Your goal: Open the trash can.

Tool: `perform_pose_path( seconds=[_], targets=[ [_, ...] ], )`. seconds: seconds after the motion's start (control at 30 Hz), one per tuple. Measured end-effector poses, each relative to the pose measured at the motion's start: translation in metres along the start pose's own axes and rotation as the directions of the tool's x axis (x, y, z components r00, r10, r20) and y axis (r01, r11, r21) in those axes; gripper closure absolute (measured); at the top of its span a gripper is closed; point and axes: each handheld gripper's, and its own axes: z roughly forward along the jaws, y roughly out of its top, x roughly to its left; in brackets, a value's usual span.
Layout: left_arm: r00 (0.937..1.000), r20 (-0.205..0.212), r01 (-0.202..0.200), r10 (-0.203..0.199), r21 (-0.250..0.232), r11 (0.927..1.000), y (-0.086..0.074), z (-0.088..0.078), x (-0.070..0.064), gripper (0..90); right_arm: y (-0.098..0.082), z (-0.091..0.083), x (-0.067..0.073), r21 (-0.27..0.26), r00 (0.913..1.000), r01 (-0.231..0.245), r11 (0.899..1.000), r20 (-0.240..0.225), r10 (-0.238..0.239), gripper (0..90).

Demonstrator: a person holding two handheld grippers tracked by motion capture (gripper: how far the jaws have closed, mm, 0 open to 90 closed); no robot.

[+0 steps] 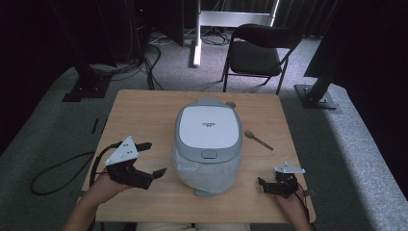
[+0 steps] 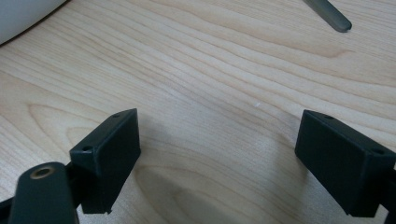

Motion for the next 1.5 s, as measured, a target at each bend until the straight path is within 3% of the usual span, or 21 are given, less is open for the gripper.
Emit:
perform_pose_path(
  seconds=[0.13, 0.17, 0.4, 0.5, 0.7, 0.77, 0.93, 1.07, 1.17, 1.37, 1.5],
  targets=[
    [0.9998, 0.010, -0.018, 0.018, -0.014, 0.9997, 0.009, 0.002, -0.003, 8.4, 0.000, 0.000, 0.000, -0.001, 1.0000, -0.001, 1.000, 0.001, 0.001, 13.5],
    [0.9999, 0.013, -0.007, 0.008, -0.023, 0.9997, 0.012, 0.002, -0.003, 14.1, 0.000, 0.000, 0.000, -0.001, 1.0000, -0.001, 1.000, 0.001, 0.001, 13.5],
    [0.9997, 0.024, -0.008, 0.010, -0.071, 0.9974, 0.031, 0.004, -0.005, 15.0, 0.000, 0.000, 0.000, -0.001, 1.0000, -0.002, 1.000, 0.002, 0.002, 13.5],
    [0.9991, 0.036, -0.018, 0.021, -0.089, 0.9959, 0.038, 0.006, -0.007, 20.3, 0.000, 0.000, 0.000, -0.001, 1.0000, -0.002, 1.000, 0.002, 0.002, 13.6],
    [0.9973, 0.069, -0.016, 0.024, -0.123, 0.9923, 0.049, 0.014, -0.013, 39.1, 0.000, 0.000, 0.000, -0.003, 1.0000, -0.002, 1.000, 0.004, 0.002, 14.0],
    [0.9968, 0.076, -0.014, 0.024, -0.122, 0.9925, 0.052, 0.018, -0.016, 44.2, 0.000, 0.000, 0.000, -0.003, 1.0000, -0.002, 1.000, 0.004, 0.002, 14.0],
    [0.9936, 0.091, -0.058, 0.067, -0.104, 0.9929, 0.057, 0.029, -0.026, 49.7, 0.000, 0.000, -0.001, -0.004, 1.0000, -0.005, 1.000, 0.007, 0.005, 14.9],
    [0.9911, 0.112, -0.060, 0.072, -0.106, 0.9926, 0.060, 0.038, -0.033, 55.3, 0.000, 0.000, -0.001, -0.004, 1.0000, -0.005, 1.000, 0.007, 0.005, 15.0],
    [0.9875, 0.141, -0.054, 0.070, -0.114, 0.9920, 0.063, 0.045, -0.036, 62.9, 0.000, 0.000, -0.001, -0.004, 1.0000, -0.005, 1.000, 0.007, 0.005, 15.0],
    [0.9836, 0.139, -0.102, 0.115, -0.101, 0.9897, 0.069, 0.057, -0.044, 79.6, 0.000, 0.000, -0.001, -0.004, 1.0000, -0.006, 1.000, 0.007, 0.006, 15.2],
    [0.9834, 0.148, -0.090, 0.105, -0.103, 0.9906, 0.073, 0.061, -0.046, 87.9, 0.000, 0.000, -0.001, -0.005, 1.0000, -0.006, 1.000, 0.008, 0.006, 15.2]
  ],
)
